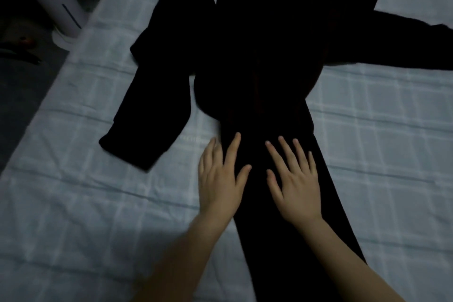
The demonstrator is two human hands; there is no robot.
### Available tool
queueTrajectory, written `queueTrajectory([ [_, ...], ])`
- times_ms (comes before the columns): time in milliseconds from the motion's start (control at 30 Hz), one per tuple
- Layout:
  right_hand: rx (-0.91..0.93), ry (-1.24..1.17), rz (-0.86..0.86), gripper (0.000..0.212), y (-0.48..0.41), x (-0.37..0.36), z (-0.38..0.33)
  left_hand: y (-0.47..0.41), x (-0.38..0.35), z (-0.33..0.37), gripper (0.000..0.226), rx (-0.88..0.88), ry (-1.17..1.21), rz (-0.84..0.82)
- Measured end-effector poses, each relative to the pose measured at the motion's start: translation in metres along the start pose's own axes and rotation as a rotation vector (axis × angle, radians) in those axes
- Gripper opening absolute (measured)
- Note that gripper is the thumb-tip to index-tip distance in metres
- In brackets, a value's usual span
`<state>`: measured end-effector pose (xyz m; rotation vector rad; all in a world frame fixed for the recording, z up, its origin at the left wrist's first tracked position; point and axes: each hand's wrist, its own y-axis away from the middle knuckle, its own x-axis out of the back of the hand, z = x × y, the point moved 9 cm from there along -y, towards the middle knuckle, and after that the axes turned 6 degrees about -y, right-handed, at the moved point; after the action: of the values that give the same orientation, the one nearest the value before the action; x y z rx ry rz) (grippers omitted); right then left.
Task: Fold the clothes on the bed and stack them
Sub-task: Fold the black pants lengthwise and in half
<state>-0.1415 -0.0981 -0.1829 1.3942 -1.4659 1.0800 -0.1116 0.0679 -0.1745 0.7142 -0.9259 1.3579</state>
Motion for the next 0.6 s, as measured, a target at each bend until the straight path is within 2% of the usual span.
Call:
queueTrajectory([
  [67,-0.001,-0.006,-0.005,0.059,0.004,0.000,0.001,-0.004,0.008,0.001,0.071,0.042,0.186,0.002],
  [200,-0.008,-0.030,-0.018,0.059,0.001,0.004,-0.003,-0.045,0.034,-0.002,0.083,0.173,0.810,0.044],
  [300,-0.005,-0.135,0.019,0.057,-0.003,0.022,-0.013,-0.084,0.045,-0.001,0.073,0.275,1.061,0.022],
  [367,0.005,-0.273,0.156,0.056,-0.014,0.054,-0.024,-0.107,0.053,0.004,0.057,0.282,1.107,-0.017],
  [467,0.093,-0.424,0.466,0.054,-0.056,0.129,-0.052,-0.140,0.080,0.011,0.043,0.199,1.083,0.008],
  [533,0.123,-0.510,0.564,0.057,-0.096,0.172,-0.071,-0.163,0.105,0.018,0.039,0.139,1.069,0.040],
  [600,0.107,-0.531,0.584,0.061,-0.136,0.203,-0.087,-0.186,0.130,0.025,0.034,0.121,1.071,0.055],
])
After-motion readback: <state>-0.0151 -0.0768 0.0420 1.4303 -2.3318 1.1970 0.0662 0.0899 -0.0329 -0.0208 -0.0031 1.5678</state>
